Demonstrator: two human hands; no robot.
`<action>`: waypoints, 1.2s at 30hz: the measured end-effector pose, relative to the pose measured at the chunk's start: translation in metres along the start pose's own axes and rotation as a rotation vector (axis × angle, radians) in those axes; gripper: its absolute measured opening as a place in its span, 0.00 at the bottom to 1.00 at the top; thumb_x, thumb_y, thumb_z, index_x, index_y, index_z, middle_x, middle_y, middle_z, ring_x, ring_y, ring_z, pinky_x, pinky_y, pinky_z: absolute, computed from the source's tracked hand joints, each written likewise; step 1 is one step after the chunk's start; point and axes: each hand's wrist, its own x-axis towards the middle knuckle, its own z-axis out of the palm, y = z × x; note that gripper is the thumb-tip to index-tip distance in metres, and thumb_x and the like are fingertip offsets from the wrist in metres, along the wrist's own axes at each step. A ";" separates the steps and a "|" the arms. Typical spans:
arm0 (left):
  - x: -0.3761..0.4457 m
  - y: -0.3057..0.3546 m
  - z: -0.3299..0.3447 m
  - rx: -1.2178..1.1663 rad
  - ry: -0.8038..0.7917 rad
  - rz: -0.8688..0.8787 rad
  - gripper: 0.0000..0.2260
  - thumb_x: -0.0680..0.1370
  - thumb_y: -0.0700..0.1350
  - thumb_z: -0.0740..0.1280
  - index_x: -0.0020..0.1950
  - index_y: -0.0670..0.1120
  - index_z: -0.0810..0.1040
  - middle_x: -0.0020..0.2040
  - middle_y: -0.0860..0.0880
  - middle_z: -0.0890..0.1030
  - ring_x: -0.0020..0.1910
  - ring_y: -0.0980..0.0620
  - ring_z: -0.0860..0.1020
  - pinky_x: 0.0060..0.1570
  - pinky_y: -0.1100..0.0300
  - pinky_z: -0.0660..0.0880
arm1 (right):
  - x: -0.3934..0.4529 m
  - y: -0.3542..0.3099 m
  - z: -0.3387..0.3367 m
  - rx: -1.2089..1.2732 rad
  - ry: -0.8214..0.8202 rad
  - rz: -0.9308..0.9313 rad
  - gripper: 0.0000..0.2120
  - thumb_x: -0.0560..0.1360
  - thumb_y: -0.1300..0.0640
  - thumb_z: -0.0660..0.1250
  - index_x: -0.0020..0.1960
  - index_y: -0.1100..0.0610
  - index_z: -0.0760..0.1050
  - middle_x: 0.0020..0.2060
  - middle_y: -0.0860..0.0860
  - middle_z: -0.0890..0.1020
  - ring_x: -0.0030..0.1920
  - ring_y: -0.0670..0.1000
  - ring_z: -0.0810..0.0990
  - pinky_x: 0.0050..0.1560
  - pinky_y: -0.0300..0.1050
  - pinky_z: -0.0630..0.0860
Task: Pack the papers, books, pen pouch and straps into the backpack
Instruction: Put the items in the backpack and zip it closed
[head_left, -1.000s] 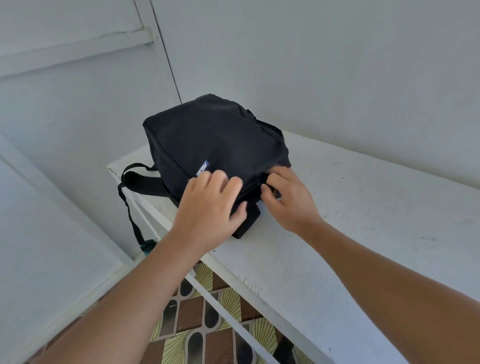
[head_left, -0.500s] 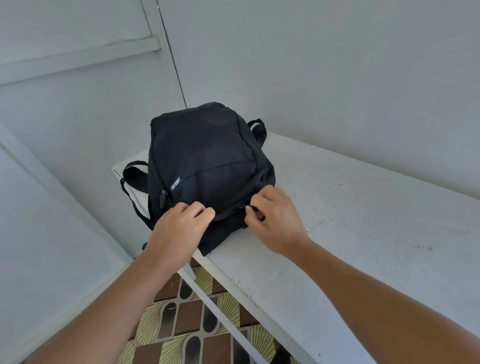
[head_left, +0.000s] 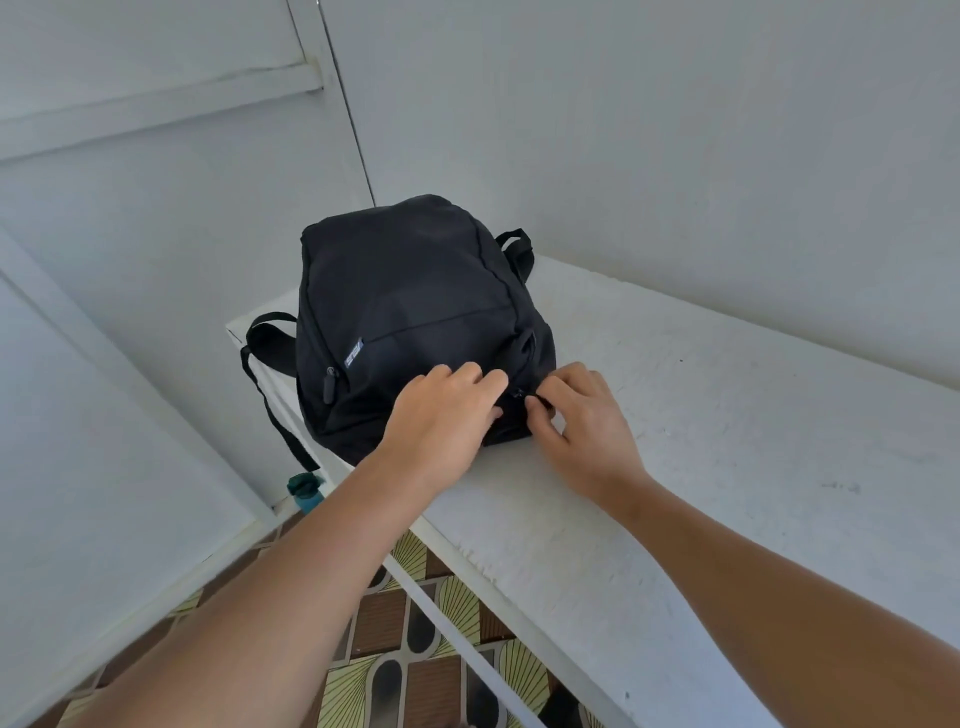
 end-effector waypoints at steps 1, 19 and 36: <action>-0.002 0.000 0.000 0.010 -0.010 0.006 0.09 0.78 0.49 0.72 0.49 0.49 0.73 0.39 0.50 0.75 0.33 0.46 0.72 0.29 0.55 0.66 | 0.003 0.002 -0.004 -0.026 0.009 0.004 0.10 0.82 0.53 0.63 0.44 0.55 0.74 0.44 0.47 0.74 0.45 0.53 0.73 0.45 0.50 0.74; 0.048 0.020 0.000 0.013 -0.275 -0.082 0.08 0.80 0.43 0.62 0.43 0.47 0.65 0.34 0.51 0.64 0.31 0.48 0.67 0.28 0.55 0.57 | 0.044 0.030 -0.011 0.015 -0.031 0.410 0.11 0.86 0.45 0.58 0.51 0.50 0.74 0.39 0.46 0.78 0.40 0.48 0.76 0.37 0.46 0.72; 0.065 0.015 0.007 -0.174 -0.369 -0.118 0.14 0.81 0.44 0.60 0.37 0.47 0.62 0.32 0.50 0.68 0.28 0.50 0.65 0.27 0.56 0.57 | 0.135 0.046 0.013 0.138 0.058 0.549 0.07 0.85 0.45 0.61 0.52 0.46 0.75 0.39 0.43 0.79 0.40 0.42 0.77 0.36 0.40 0.69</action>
